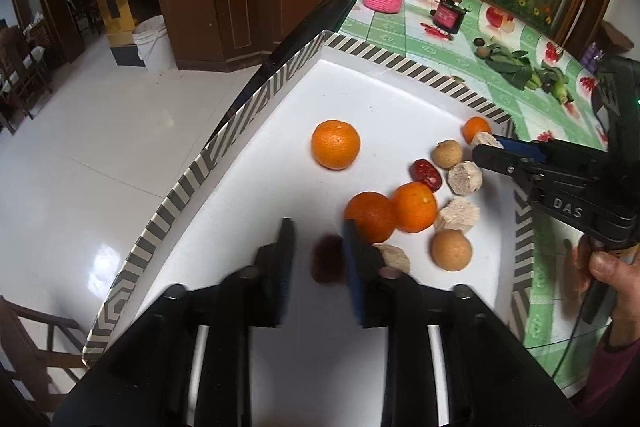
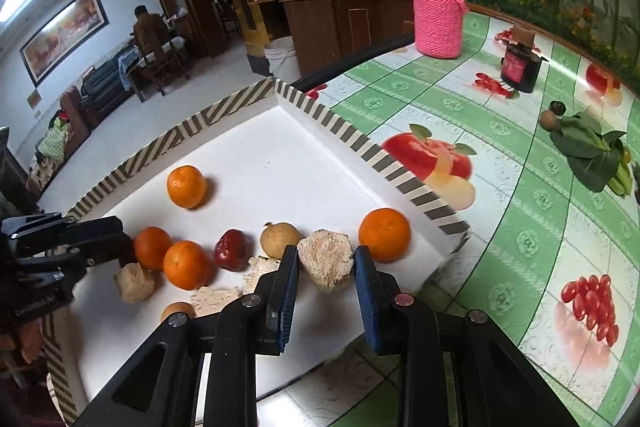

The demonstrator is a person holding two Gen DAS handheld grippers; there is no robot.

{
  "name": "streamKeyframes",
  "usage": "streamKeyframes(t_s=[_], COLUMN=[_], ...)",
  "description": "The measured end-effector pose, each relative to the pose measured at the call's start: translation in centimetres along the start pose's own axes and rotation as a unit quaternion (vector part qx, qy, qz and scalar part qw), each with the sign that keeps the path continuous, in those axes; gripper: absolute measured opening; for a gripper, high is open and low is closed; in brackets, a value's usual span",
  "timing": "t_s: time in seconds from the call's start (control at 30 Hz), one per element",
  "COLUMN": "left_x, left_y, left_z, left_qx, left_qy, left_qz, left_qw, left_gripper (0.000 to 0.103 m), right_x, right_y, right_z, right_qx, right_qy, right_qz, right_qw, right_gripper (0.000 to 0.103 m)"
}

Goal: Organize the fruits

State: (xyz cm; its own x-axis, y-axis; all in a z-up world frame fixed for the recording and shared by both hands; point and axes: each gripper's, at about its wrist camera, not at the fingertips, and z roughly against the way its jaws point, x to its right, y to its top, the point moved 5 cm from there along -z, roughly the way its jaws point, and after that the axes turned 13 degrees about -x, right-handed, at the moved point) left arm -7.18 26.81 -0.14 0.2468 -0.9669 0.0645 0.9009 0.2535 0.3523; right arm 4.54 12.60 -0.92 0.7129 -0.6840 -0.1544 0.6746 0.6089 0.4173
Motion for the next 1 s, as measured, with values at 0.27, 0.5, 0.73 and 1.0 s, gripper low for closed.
streamKeyframes(t_s=[0.27, 0.5, 0.73, 1.0], left_x=[-0.4, 0.3, 1.5, 3.4], left_y=[-0.2, -0.5, -0.7, -0.7], left_z=[0.7, 1.2, 2.3, 3.1], left_qx=[0.021, 0.037, 0.068, 0.097], left_qy=[0.015, 0.03, 0.045, 0.055], left_qz=[0.013, 0.01, 0.004, 0.006], left_qw=[0.9996, 0.9988, 0.9966, 0.9937], left_gripper=[0.052, 0.052, 0.052, 0.052], right_x=[-0.7, -1.4, -2.4, -2.6], right_y=[-0.6, -1.1, -1.8, -3.1], right_z=[0.2, 1.4, 2.4, 4.1], right_qx=[0.003, 0.02, 0.035, 0.063], right_qy=[0.0, 0.003, 0.005, 0.009], right_qz=[0.002, 0.0, -0.007, -0.028], right_qw=[1.0, 1.0, 0.999, 0.998], right_gripper=[0.031, 0.031, 0.031, 0.031])
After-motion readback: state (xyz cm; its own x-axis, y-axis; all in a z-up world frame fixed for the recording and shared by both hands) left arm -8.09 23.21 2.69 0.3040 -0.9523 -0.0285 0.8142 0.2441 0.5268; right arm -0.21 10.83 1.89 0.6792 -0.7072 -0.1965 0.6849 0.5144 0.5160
